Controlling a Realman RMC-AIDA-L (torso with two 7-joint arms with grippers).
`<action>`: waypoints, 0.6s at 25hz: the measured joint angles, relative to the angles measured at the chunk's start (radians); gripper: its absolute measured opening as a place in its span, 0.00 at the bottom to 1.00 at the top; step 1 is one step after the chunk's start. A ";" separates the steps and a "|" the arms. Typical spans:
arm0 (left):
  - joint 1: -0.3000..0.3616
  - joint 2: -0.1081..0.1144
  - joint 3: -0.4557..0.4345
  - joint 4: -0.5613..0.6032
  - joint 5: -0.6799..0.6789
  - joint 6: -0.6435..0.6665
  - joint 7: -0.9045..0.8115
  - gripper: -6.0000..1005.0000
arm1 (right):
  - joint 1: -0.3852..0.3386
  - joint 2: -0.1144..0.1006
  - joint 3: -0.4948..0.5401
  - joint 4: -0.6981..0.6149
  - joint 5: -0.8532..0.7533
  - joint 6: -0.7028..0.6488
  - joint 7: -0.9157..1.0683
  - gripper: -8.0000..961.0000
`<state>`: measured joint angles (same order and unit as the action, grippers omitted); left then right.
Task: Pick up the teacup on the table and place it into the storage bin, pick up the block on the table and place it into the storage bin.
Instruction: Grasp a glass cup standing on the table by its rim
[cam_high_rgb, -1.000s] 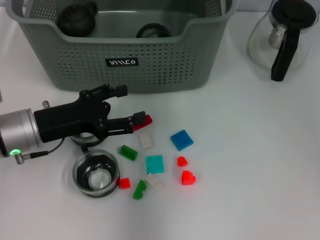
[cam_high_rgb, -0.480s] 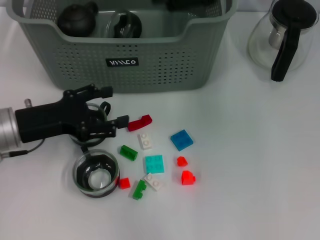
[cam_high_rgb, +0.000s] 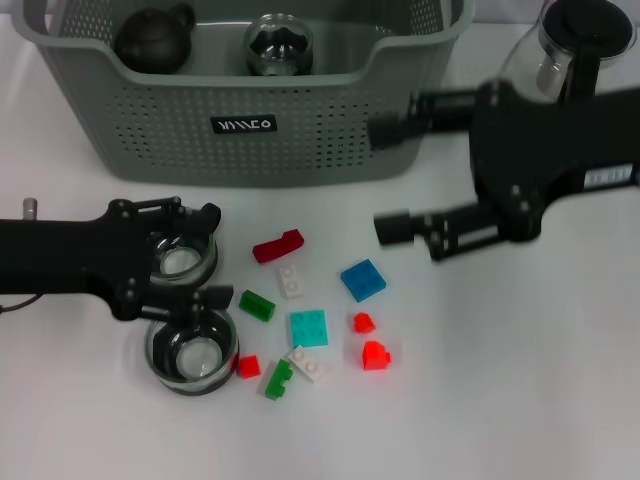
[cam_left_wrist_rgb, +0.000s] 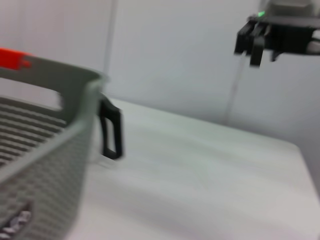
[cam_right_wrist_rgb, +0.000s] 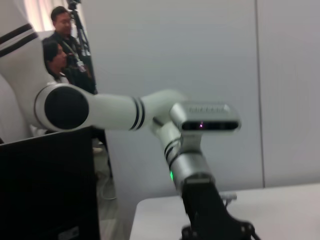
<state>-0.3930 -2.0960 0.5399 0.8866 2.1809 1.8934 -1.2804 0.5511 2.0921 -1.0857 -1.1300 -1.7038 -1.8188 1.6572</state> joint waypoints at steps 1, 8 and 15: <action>-0.001 0.000 0.008 0.018 0.010 0.018 -0.011 0.90 | 0.002 0.001 -0.001 0.031 -0.009 -0.005 -0.011 0.91; -0.013 -0.014 0.129 0.153 0.119 0.073 -0.137 0.90 | 0.008 -0.001 0.000 0.181 -0.068 0.050 -0.099 0.91; -0.030 -0.018 0.215 0.213 0.126 0.127 -0.235 0.90 | 0.047 -0.010 0.001 0.246 -0.090 0.139 -0.109 0.91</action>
<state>-0.4232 -2.1143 0.7552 1.1000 2.3072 2.0200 -1.5156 0.5983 2.0823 -1.0846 -0.8836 -1.7937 -1.6797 1.5482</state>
